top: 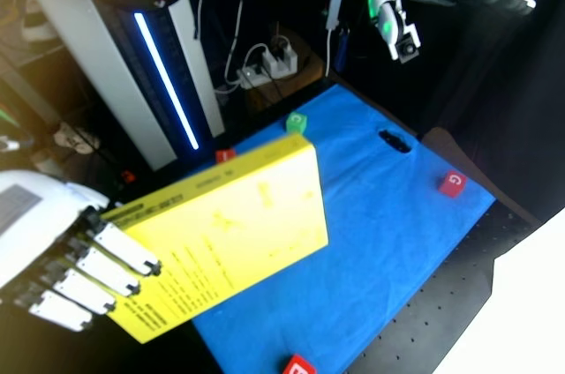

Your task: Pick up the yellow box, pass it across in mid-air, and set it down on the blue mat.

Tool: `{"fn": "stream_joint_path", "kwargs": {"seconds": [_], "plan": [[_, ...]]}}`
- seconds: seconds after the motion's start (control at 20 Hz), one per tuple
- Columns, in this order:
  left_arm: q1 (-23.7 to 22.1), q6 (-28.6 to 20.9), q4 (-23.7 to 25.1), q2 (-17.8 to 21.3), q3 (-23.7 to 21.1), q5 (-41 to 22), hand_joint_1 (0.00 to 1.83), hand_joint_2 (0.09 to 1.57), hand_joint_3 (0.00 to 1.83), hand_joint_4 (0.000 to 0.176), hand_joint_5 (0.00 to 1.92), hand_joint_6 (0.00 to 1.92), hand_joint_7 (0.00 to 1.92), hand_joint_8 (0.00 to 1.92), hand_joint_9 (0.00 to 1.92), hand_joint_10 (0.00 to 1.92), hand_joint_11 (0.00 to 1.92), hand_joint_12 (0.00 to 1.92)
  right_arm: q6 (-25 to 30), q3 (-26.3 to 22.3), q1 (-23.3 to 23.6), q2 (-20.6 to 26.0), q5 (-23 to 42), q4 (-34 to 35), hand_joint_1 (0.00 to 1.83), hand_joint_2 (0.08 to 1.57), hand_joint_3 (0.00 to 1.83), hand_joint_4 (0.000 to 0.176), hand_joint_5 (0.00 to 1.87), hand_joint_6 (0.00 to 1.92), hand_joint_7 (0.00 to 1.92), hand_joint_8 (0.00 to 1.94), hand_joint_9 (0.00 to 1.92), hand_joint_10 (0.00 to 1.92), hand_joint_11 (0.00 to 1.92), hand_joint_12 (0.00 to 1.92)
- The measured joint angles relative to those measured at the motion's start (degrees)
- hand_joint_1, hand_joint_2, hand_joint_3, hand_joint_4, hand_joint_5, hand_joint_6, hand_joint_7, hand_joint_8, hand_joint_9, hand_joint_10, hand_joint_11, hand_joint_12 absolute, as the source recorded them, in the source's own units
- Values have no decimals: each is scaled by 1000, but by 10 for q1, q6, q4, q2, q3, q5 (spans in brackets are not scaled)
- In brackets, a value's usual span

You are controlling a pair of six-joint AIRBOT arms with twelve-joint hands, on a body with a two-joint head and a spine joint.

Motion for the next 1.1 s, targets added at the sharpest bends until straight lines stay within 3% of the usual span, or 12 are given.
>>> {"fn": "stream_joint_path", "kwargs": {"seconds": [0.05,0.15,0.25,0.3,0.4,0.45,0.5,0.6,0.7,0.75,0.8,1.1], "plan": [[0,0,0,0,0,0,315,1200,5,121,0,0,0,0,0,0,5,200,0,1,0,0,-1,1,795,1303,0,0,309,1102,485,1191,566,1587,600,1921],[0,0,0,0,0,0,314,1192,0,112,9,3,0,0,0,0,0,341,0,5,0,0,-5,2,590,1303,0,0,167,380,347,407,337,1211,258,1839],[0,0,0,0,0,0,336,1210,2,95,16,2,0,0,0,0,0,300,-1,11,-3,-4,-12,2,427,1311,1,0,10,29,117,86,40,836,9,1626],[0,0,0,0,0,0,342,1212,2,97,18,2,0,0,0,0,0,296,-2,13,-3,-5,-13,2,415,1310,0,25,1,5,23,16,7,291,1,1220],[0,0,0,-1,-1,0,357,1247,6,79,22,2,0,0,0,0,0,371,0,27,-3,-14,-15,9,444,1325,1,87,0,0,0,0,0,1,0,20],[0,0,0,-1,-1,0,357,1247,6,79,22,2,0,0,0,0,0,371,0,27,-3,-14,-15,9,444,1325,1,87,0,0,0,0,0,1,0,20],[0,0,-1,-2,-3,-1,377,1258,3,76,23,1,0,0,0,0,0,441,2,34,-3,-17,-14,10,404,1312,0,121,0,0,0,0,0,0,0,3],[1,0,0,-7,-3,0,379,1280,2,76,26,1,0,0,0,0,0,491,2,41,-2,-23,-12,14,393,1297,0,121,0,0,0,0,0,0,0,0],[1,0,1,-7,-3,1,420,1301,2,76,28,1,0,0,0,0,0,353,1,50,6,-29,-15,14,311,1269,0,145,0,0,0,0,0,0,0,0],[1,0,1,-7,-3,0,417,1313,2,77,32,1,0,0,0,0,0,381,0,54,12,-31,-18,15,335,1253,0,136,0,0,0,0,0,0,0,0],[1,0,0,-7,-3,1,410,1306,0,67,31,0,0,0,0,0,0,386,0,61,16,-32,-21,15,330,1237,0,161,0,0,0,0,0,0,0,0],[1,0,1,-10,-3,0,423,1322,0,61,3,0,0,0,0,0,0,264,-1,83,55,-36,-46,19,291,1247,0,134,0,0,0,0,0,0,0,0]]}}
